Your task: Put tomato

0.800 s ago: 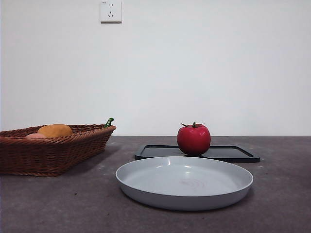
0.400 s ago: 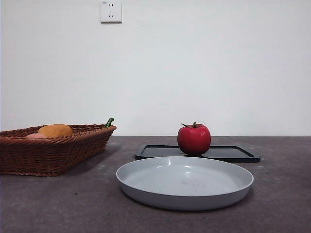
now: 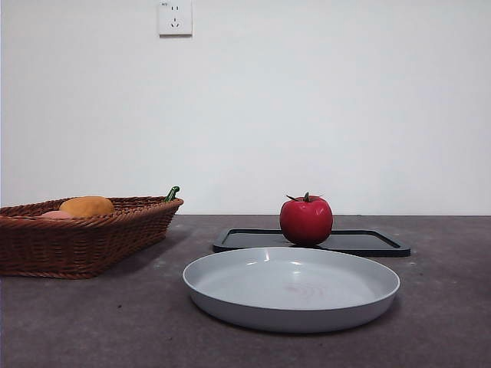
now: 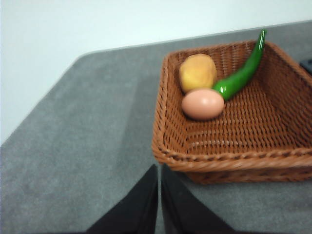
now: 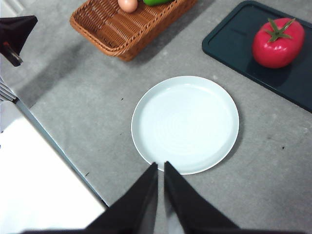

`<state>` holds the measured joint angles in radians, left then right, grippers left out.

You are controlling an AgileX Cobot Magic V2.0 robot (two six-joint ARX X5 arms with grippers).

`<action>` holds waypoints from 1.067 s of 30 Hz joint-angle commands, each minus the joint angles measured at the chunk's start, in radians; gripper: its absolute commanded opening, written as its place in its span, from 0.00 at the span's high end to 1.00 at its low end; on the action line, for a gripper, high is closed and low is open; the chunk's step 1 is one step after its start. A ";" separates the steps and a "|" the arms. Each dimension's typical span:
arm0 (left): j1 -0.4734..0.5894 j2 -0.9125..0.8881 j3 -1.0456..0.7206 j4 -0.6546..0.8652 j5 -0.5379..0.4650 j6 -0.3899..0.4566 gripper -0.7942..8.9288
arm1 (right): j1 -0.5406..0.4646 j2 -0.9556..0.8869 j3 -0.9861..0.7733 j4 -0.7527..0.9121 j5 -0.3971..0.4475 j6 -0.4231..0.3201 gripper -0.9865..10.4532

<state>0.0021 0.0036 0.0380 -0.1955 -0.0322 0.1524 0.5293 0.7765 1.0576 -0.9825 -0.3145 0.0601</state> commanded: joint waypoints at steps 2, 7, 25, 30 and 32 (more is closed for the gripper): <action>0.000 -0.001 -0.019 -0.008 -0.005 0.012 0.91 | 0.006 0.006 0.009 0.011 0.000 0.011 0.90; 0.000 0.000 -0.019 -0.009 -0.005 0.011 0.91 | 0.006 0.006 0.009 0.012 0.000 0.011 0.90; 0.000 0.000 -0.019 -0.009 -0.005 0.012 0.91 | 0.006 0.006 0.009 0.012 0.000 0.007 0.90; 0.001 0.000 -0.019 -0.008 -0.005 0.011 0.91 | -0.063 -0.025 0.006 0.075 0.067 -0.024 0.90; 0.000 0.000 -0.019 -0.009 -0.005 0.011 0.91 | -0.128 -0.051 -0.006 0.134 0.044 -0.023 0.90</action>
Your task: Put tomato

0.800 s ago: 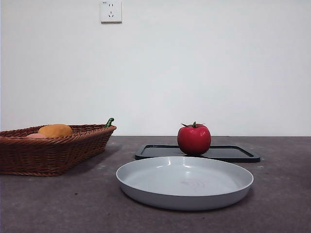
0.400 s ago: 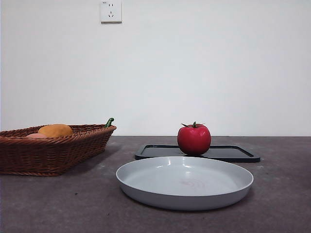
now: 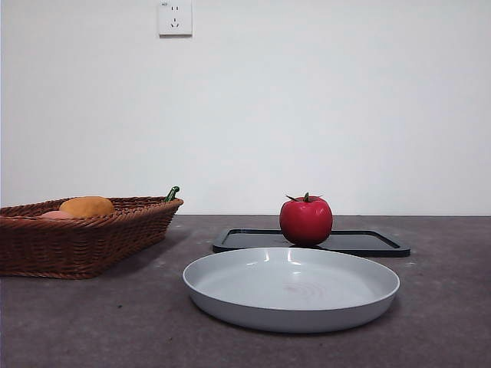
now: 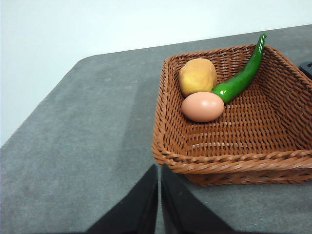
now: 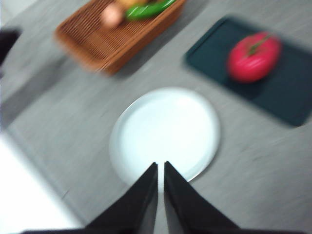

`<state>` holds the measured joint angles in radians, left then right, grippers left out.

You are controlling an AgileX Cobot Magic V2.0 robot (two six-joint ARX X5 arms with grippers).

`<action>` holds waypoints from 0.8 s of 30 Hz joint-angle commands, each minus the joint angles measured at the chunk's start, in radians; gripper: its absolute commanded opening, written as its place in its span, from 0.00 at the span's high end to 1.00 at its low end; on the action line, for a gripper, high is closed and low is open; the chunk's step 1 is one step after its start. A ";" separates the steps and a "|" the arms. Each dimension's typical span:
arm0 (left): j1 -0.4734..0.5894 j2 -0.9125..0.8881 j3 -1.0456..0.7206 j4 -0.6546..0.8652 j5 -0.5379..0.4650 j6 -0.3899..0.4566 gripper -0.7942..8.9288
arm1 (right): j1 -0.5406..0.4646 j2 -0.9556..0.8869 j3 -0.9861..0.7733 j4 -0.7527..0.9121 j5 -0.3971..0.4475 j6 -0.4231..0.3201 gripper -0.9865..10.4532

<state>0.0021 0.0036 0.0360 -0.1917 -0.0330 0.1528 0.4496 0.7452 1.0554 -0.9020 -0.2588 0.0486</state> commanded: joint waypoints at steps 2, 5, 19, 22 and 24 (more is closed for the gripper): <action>0.000 0.000 -0.018 -0.012 -0.005 0.011 0.91 | -0.122 -0.059 -0.027 0.101 -0.041 -0.011 0.90; 0.000 0.000 -0.018 -0.012 -0.005 0.011 0.91 | -0.238 -0.140 -0.101 0.176 -0.040 -0.033 0.90; 0.001 0.000 -0.018 -0.012 -0.005 0.011 0.91 | -0.470 -0.572 -0.733 0.727 0.105 -0.055 0.90; 0.000 0.000 -0.018 -0.012 -0.005 0.011 0.91 | -0.470 -0.637 -0.829 0.776 0.167 -0.046 0.90; 0.000 0.000 -0.018 -0.012 -0.005 0.011 0.91 | -0.470 -0.674 -0.883 0.800 0.203 -0.033 0.90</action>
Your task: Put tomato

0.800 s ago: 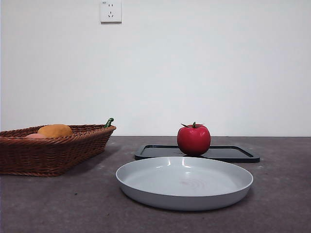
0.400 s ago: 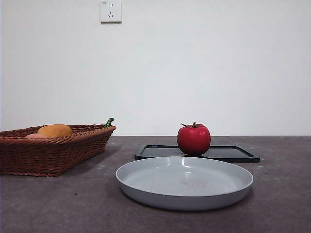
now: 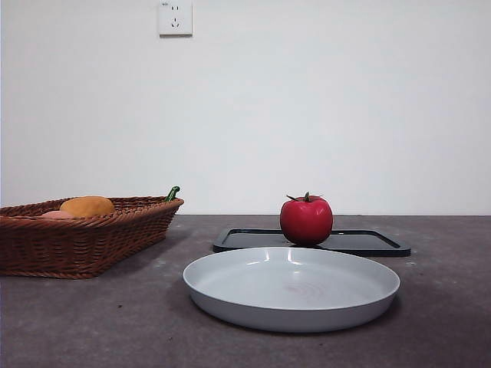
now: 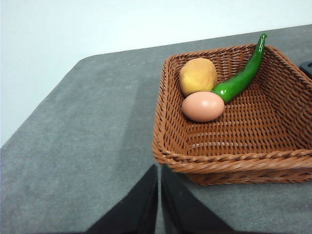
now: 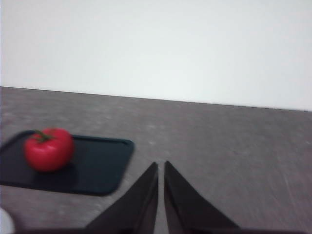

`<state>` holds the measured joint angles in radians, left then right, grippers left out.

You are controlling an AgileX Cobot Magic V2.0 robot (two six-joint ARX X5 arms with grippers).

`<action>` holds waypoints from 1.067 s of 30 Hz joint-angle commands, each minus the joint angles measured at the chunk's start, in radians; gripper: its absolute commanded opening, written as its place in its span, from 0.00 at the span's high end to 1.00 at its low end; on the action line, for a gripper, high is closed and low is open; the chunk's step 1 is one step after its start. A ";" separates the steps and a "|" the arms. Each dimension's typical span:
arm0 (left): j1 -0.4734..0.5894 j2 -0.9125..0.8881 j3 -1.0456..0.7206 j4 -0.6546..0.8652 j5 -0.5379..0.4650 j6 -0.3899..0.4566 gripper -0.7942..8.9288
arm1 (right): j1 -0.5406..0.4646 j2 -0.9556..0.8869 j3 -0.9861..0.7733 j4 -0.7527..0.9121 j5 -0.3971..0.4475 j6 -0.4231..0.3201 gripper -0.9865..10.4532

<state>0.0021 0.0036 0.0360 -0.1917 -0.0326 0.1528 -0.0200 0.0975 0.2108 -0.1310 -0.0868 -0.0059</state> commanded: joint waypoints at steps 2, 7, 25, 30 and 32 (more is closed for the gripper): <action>0.001 0.000 -0.018 -0.012 -0.005 0.011 0.91 | 0.000 -0.057 -0.082 0.034 0.056 0.033 0.90; 0.001 0.000 -0.018 -0.012 -0.005 0.011 0.91 | -0.001 -0.094 -0.168 0.034 0.091 0.065 0.90; 0.000 0.000 -0.018 -0.010 -0.005 0.011 0.91 | -0.003 -0.094 -0.200 -0.026 0.088 0.085 0.90; 0.000 0.000 -0.018 -0.010 -0.005 0.011 0.91 | -0.003 -0.094 -0.200 -0.026 0.088 0.084 0.90; 0.000 0.000 -0.018 -0.010 -0.005 0.011 0.91 | -0.003 -0.094 -0.200 -0.026 0.088 0.084 0.90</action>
